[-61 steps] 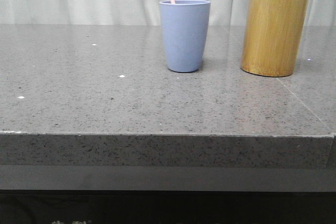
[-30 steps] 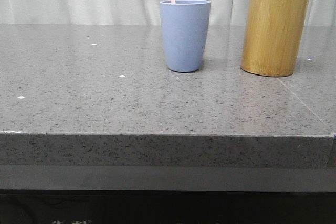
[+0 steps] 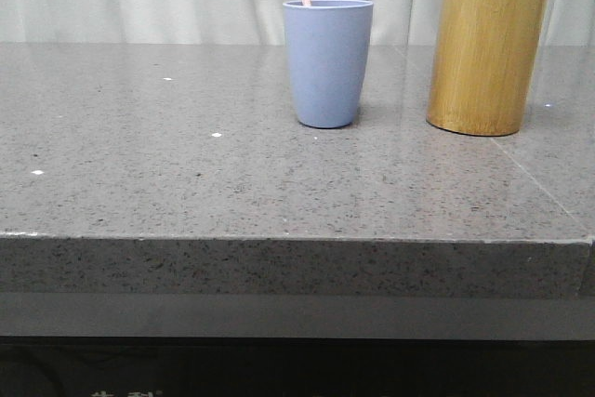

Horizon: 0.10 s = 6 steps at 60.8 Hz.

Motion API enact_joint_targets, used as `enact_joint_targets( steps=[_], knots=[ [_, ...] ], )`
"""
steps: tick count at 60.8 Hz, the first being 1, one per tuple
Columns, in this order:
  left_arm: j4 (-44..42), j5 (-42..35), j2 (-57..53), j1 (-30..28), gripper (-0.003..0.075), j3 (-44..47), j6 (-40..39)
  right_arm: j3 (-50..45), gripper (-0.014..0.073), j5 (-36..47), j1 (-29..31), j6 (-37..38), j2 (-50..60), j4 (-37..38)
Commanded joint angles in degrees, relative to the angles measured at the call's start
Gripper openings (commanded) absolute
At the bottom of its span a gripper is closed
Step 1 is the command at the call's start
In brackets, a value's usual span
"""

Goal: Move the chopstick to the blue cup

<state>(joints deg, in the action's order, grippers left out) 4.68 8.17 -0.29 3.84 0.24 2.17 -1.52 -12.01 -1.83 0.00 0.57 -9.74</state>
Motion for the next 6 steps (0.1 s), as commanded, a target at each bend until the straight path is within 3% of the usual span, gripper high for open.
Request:
enact_joint_targets(
  steps=[1, 6],
  knots=[
    [0.53, -4.92, -1.41, -0.19, -0.0018, 0.19, -0.15, 0.17, -0.0059, 4.44, 0.32, -0.45, 1.22, -0.34],
    [0.53, -4.92, -1.41, -0.19, -0.0018, 0.19, -0.15, 0.17, -0.0059, 4.44, 0.32, -0.45, 1.22, -0.34]
  ],
)
